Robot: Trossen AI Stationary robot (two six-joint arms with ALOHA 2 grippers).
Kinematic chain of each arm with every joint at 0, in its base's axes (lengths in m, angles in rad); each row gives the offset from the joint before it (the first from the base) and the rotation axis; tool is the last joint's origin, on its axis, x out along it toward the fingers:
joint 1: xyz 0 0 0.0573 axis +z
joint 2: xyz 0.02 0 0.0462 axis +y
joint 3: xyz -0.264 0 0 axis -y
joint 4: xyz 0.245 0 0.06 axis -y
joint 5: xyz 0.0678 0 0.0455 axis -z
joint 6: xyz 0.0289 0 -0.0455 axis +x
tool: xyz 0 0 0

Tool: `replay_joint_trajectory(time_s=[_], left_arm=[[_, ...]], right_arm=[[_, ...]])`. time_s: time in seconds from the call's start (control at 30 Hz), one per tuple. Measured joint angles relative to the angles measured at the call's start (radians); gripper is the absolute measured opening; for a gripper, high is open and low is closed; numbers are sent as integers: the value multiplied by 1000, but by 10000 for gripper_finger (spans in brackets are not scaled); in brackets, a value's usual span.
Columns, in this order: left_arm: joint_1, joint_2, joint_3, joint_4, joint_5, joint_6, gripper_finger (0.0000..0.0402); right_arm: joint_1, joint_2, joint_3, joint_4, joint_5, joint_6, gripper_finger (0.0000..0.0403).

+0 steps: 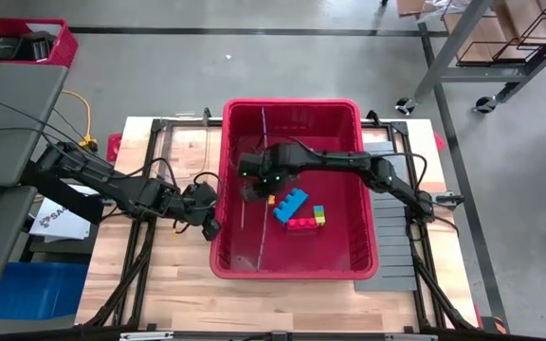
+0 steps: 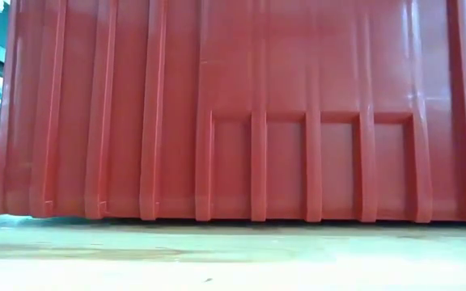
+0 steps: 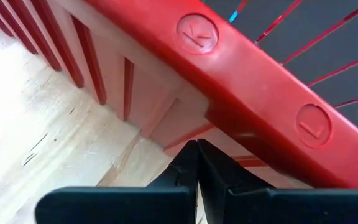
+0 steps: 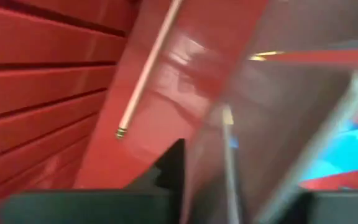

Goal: Sort Items/Unsort Items

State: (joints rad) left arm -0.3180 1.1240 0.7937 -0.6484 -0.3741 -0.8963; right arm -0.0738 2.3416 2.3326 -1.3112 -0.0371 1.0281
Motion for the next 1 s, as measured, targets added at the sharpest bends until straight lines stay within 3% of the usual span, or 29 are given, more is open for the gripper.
replay_joint_trajectory(time_s=[0.07,0.13,0.3,0.57,0.87,1.0], left_arm=[[0,0,0,-3,0,-1,0],[0,0,0,-3,-1,1,0],[0,0,0,-3,-1,7,0],[-4,-5,0,-10,-3,-9,0],[-10,-8,0,-20,-3,-10,0],[-10,-8,0,-28,4,-10,0]], right_arm=[[4,-2,0,-14,10,-20,33],[18,-2,0,-3,50,-31,14],[35,-16,19,-6,93,-33,5],[56,-149,15,16,164,-7,1],[78,-390,15,15,290,-21,0],[81,-542,21,-80,344,-57,0]])
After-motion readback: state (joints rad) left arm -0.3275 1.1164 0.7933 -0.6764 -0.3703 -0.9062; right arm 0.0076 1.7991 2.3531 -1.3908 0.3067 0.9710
